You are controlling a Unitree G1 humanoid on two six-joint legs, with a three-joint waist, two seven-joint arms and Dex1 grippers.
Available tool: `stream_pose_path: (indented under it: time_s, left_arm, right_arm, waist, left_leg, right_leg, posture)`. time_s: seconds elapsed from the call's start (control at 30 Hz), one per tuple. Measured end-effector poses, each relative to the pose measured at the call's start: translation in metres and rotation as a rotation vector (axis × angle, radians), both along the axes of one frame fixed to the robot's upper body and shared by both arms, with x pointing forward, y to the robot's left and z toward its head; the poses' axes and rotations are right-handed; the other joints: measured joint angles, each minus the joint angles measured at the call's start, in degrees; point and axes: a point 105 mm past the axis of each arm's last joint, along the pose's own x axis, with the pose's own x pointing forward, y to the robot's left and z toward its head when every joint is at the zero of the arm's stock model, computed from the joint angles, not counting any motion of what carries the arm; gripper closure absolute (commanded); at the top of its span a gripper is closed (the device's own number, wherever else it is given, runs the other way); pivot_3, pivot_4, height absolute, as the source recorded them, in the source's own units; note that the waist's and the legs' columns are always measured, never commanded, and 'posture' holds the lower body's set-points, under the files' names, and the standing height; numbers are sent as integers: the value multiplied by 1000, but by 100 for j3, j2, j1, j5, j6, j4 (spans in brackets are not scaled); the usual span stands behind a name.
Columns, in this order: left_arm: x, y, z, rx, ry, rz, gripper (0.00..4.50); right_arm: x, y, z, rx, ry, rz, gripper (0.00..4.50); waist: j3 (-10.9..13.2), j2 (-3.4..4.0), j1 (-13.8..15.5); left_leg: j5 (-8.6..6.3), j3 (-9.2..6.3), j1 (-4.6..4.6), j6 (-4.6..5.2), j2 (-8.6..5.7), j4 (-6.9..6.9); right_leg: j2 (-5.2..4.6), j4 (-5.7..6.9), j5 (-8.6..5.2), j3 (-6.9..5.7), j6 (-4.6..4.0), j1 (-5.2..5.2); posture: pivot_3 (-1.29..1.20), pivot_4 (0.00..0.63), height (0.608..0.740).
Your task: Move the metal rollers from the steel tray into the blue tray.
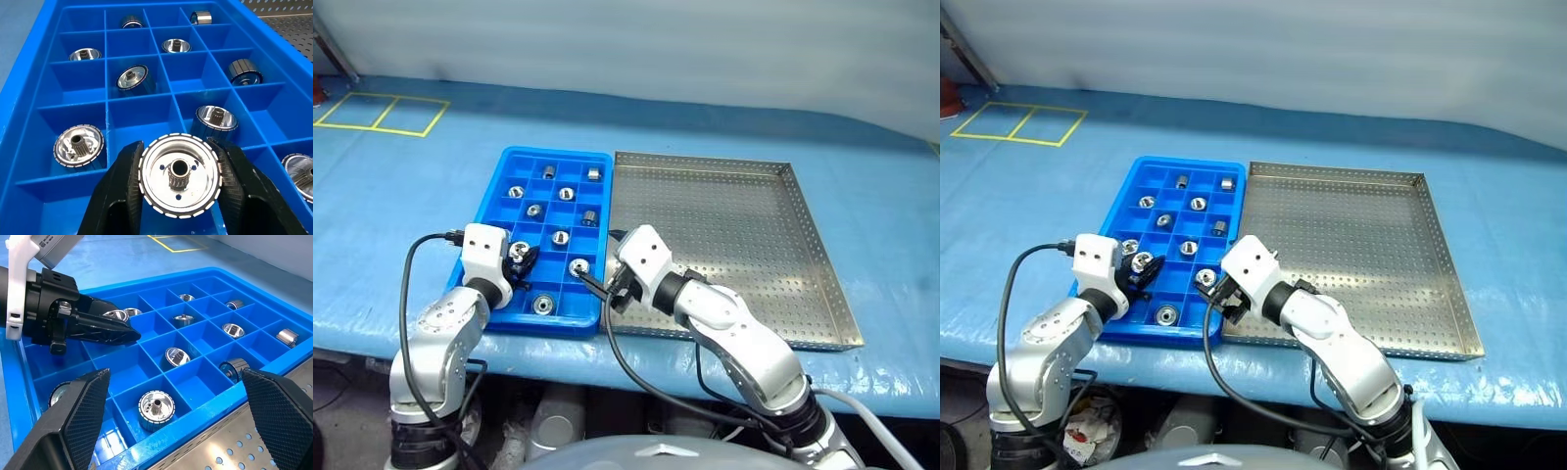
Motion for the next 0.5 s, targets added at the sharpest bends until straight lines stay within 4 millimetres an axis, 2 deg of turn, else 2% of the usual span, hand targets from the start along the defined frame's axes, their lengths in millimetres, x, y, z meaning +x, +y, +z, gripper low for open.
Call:
stream_pose_path:
  time_s: [0.5]
  left_arm:
    - [-1,0,-5,25,30,11,2792]
  right_arm:
    - [-3,-6,-12,2,46,-36,0]
  waist:
    - [0,0,41]
  left_leg:
    - [0,1,0,-1,3,-7]
  right_leg:
    - [0,0,-8,-2,-13,-4]
  posture:
    - [306,150,740]
